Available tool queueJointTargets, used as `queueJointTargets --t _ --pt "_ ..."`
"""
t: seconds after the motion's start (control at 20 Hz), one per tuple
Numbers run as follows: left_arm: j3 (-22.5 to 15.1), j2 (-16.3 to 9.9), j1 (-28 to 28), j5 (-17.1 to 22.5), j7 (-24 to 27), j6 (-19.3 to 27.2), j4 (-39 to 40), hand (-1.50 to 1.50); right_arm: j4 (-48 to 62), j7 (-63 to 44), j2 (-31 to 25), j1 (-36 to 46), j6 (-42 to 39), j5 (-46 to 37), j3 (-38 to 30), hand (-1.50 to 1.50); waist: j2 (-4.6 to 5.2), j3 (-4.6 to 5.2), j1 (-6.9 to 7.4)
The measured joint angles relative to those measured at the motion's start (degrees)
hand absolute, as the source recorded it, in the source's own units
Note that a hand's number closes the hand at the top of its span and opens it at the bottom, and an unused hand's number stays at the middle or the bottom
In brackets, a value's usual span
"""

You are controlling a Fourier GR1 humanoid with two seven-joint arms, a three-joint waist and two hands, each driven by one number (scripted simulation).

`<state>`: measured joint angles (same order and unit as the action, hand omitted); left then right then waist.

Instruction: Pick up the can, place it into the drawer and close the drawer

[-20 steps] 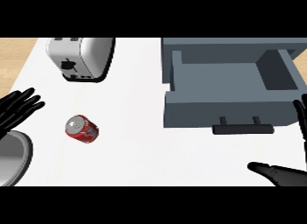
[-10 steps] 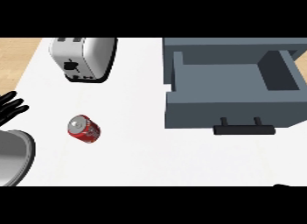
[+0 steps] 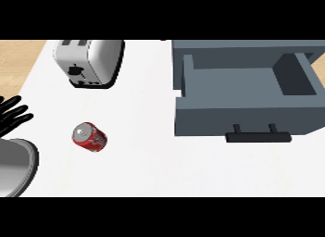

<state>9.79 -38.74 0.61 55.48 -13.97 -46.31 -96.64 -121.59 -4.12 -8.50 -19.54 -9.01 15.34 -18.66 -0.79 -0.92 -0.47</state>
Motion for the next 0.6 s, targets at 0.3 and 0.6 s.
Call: queueJointTargets --t 0.3,0.6 --pt "-1.18 -1.16 -0.15 4.10 -4.48 2.44 -0.01 -1.50 -1.21 0.68 -0.24 -2.89 -2.72 2.85 -2.49 -1.50 -0.12 -0.11 -0.05" --pt "-2.74 0.09 4.35 4.85 -7.85 5.22 5.20 -1.50 -1.74 1.37 -0.20 -5.49 -5.64 5.52 -5.23 -1.50 0.43 0.48 -0.38"
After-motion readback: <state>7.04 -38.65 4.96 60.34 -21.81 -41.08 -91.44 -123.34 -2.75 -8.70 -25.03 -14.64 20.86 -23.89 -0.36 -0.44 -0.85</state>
